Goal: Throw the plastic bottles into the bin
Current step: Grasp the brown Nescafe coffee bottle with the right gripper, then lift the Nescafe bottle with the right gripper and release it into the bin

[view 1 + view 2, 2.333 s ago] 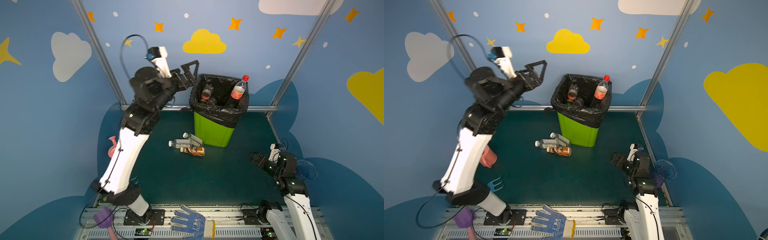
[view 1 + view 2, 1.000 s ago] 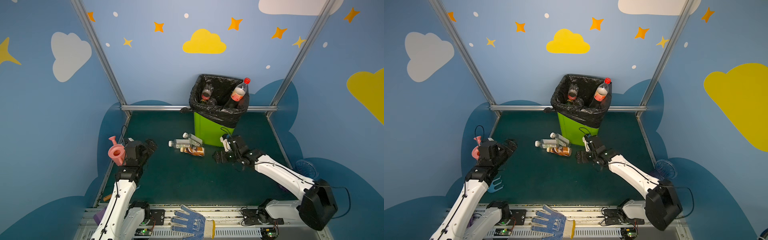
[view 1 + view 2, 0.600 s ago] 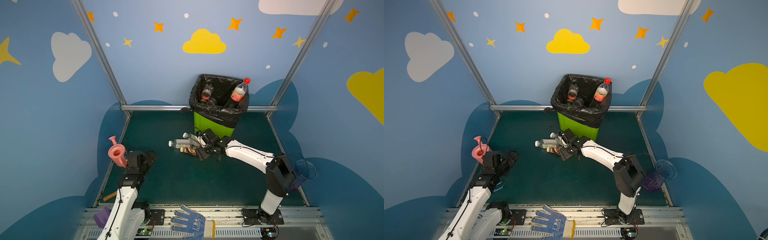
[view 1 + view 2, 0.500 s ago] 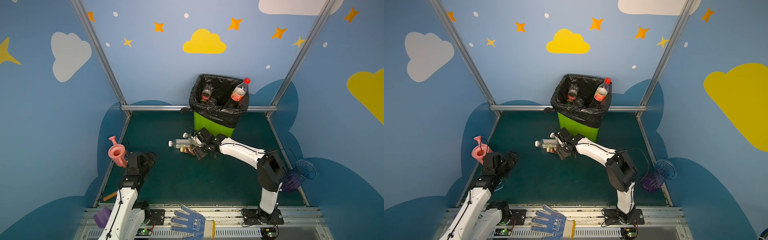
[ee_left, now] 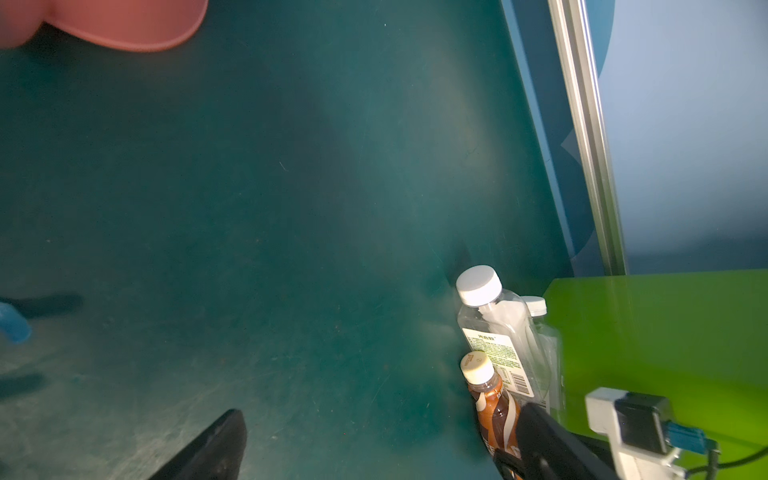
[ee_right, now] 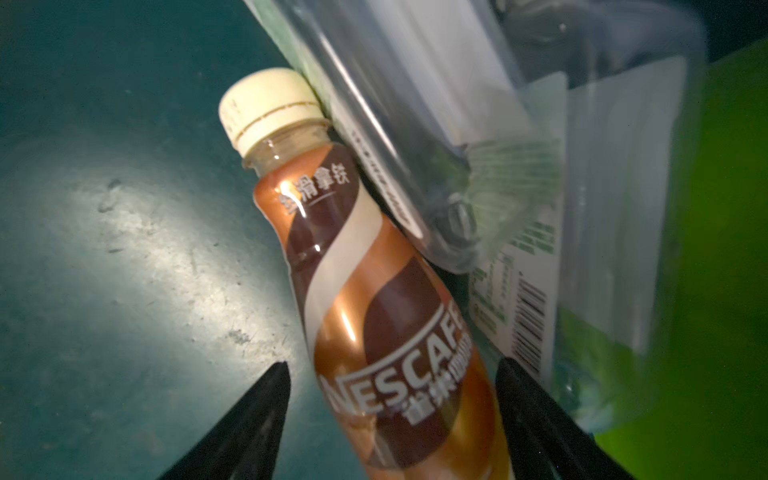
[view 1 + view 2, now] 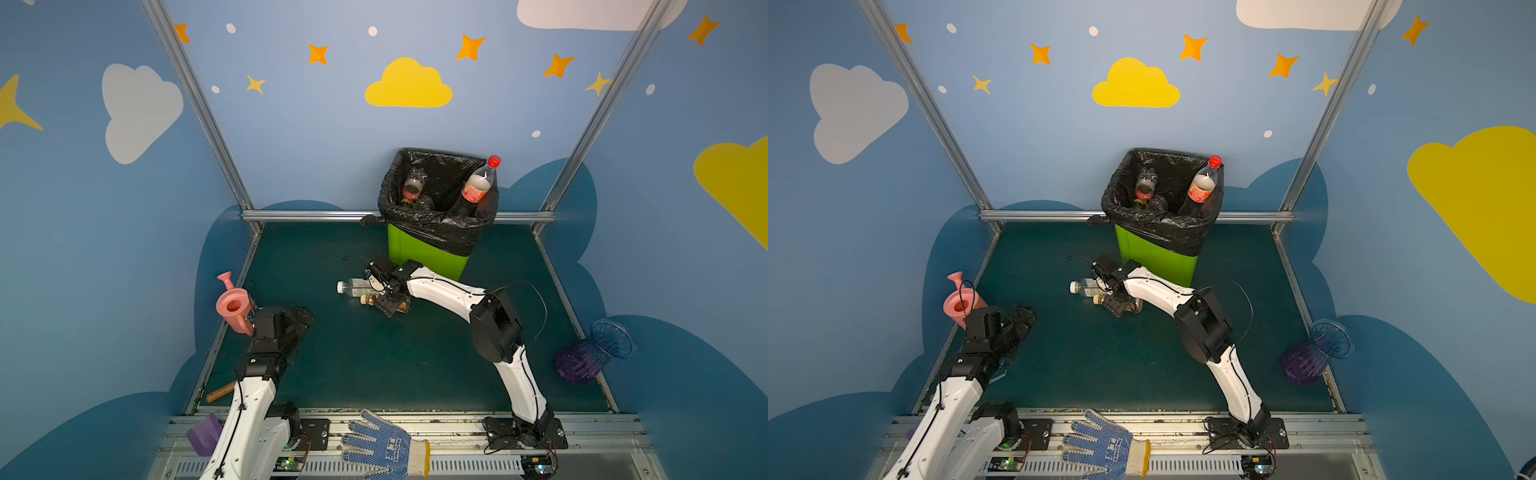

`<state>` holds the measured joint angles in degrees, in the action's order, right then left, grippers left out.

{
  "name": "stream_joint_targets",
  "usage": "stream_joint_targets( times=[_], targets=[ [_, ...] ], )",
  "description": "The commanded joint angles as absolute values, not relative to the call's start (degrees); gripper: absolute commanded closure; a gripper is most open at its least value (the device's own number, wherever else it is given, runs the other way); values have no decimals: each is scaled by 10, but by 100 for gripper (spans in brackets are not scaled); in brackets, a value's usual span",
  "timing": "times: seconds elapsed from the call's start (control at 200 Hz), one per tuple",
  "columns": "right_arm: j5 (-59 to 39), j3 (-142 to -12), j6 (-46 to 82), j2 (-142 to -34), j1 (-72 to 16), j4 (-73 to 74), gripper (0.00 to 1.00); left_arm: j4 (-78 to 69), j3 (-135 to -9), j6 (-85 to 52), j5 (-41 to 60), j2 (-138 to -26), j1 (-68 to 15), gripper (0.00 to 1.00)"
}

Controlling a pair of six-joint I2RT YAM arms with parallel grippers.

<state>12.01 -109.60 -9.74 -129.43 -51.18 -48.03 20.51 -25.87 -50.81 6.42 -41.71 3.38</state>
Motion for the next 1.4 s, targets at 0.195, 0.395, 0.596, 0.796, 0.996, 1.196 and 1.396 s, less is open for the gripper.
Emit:
stream_joint_targets(
  times=[0.195,0.395,0.596,0.796,0.996,1.196,1.396],
  targets=[
    [108,-1157,-116,-1349,-520,-580,27,224,-258,-495,64,-406,42,0],
    [97,-1205,-107,-1382,-525,-616,37,225,-257,-495,65,-404,45,0],
    [82,-1169,-88,-1320,-530,-585,48,227,-255,-493,65,-402,48,0],
    [51,-1087,-63,-1184,-531,-536,50,222,-249,-500,69,-403,48,0],
    [66,-985,-52,-986,-529,-473,51,216,-244,-504,64,-405,48,0],
    [180,-941,-104,-743,-535,-358,48,195,-243,-505,66,-431,49,0],
    [223,-956,-212,-576,-546,-222,47,176,-250,-505,66,-463,49,0]
  ],
)
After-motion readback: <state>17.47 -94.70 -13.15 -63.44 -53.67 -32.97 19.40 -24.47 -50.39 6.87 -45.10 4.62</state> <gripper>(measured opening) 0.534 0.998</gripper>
